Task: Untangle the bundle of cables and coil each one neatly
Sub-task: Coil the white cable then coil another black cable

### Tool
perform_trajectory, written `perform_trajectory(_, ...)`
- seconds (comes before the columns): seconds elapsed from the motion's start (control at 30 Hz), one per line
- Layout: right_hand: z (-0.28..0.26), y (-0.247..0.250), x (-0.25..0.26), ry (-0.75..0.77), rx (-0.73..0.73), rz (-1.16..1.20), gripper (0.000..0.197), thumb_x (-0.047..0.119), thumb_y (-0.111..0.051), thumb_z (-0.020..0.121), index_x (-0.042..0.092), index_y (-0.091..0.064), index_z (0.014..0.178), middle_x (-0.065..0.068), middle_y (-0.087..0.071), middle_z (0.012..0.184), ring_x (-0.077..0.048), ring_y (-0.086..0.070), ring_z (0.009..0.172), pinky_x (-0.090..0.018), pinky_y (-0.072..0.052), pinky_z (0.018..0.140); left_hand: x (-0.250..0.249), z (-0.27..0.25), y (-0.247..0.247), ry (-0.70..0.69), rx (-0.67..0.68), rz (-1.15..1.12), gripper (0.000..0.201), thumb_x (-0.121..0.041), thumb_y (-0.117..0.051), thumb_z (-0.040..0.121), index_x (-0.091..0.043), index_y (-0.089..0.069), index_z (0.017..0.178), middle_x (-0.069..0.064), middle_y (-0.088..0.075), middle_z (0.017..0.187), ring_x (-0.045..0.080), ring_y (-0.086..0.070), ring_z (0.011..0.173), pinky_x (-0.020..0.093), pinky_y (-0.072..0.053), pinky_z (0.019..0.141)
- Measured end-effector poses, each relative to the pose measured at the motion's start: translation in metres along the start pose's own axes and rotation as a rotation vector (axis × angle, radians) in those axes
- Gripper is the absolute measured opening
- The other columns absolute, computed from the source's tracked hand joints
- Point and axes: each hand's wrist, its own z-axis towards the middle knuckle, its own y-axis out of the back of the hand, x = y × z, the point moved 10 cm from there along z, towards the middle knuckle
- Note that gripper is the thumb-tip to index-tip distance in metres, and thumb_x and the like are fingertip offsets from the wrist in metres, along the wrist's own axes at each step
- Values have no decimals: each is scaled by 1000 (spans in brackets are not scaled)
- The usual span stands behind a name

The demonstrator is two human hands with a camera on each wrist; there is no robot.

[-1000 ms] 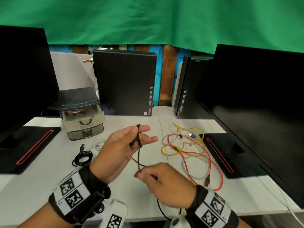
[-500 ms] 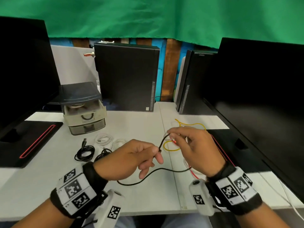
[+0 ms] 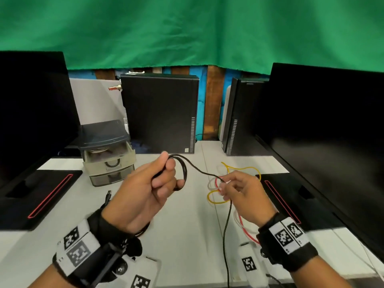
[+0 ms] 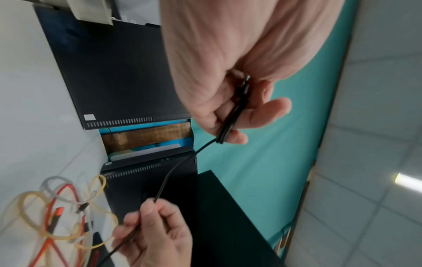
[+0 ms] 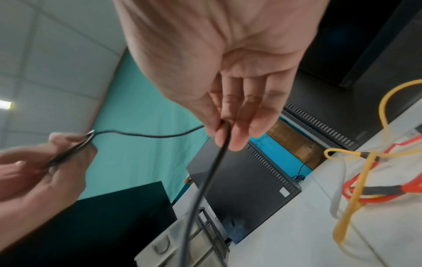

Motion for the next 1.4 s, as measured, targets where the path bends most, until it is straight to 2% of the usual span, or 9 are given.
perform_trajectory(0.17,27,21,-6,-14,-126,-112,10,22,-73,90,23,-73,79,2,-71,71,-14,-68,69,-39,-59,74,-31,1,-16,-87,56,-13,37,-34,-40,102,-16,-56,75,-10,-30,49,6,-33,40,24,-55,72)
perform_trajectory(0.47,99,25,121,293,-210,-153,15,26,-71,88,20,-71,75,3,-71,71,-16,-70,71,-42,-60,73,-144,29,-94,-343,183,-63,35,-32,-34,108,-15,-51,82,-10,-34,45,5,-39,42,21,-53,77)
perform_trajectory(0.57,111,37,147,352,-193,-149,16,25,-65,93,19,-72,79,2,-73,75,-13,-70,74,-28,-59,73,-159,30,-94,-359,179,-88,34,-30,-36,108,-15,-51,82,-10,-35,45,4,-40,43,21,-53,76)
perform_trajectory(0.63,111,36,151,359,-139,-176,21,20,-61,97,12,-72,80,0,-73,77,-11,-68,73,-15,-53,67,-164,29,-90,-364,175,-119,34,-29,-36,108,-15,-50,81,-10,-35,46,4,-41,43,21,-52,77)
perform_trajectory(0.83,88,10,95,165,123,91,26,1,-47,101,-13,-64,87,-14,-65,72,-14,-64,64,-20,-52,66,-144,38,-61,-299,147,-200,33,-31,-37,107,-15,-52,83,-11,-36,46,3,-43,45,21,-53,78)
perform_trajectory(1.0,46,-9,54,1,185,133,29,10,-45,104,13,-71,91,0,-52,64,-9,-43,53,-21,-39,51,-119,45,-48,-294,104,-198,28,-24,-36,108,-6,-58,106,-8,-47,55,5,-57,57,24,-55,88)
perform_trajectory(1.13,-10,-34,69,123,387,37,26,16,-53,102,24,-77,93,4,-53,67,-7,-43,63,-17,-37,62,-118,54,-36,-345,15,-194,28,-19,-36,108,-3,-58,116,-6,-54,62,7,-67,71,25,-54,93)
perform_trajectory(1.27,-53,-35,106,220,537,-11,20,30,-56,100,30,-76,98,-17,-49,69,-20,-36,60,-26,-33,58,-101,56,-22,-401,-143,-16,28,-16,-37,108,-2,-61,113,-2,-55,68,11,-69,74,26,-55,86)
perform_trajectory(1.4,-70,-27,128,258,592,12,19,37,-59,95,28,-76,97,-10,-49,63,-24,-39,60,-29,-35,58,-71,60,-9,-445,-228,438,36,-16,-39,106,-11,-70,90,-6,-76,88,7,-66,109,27,-43,106)
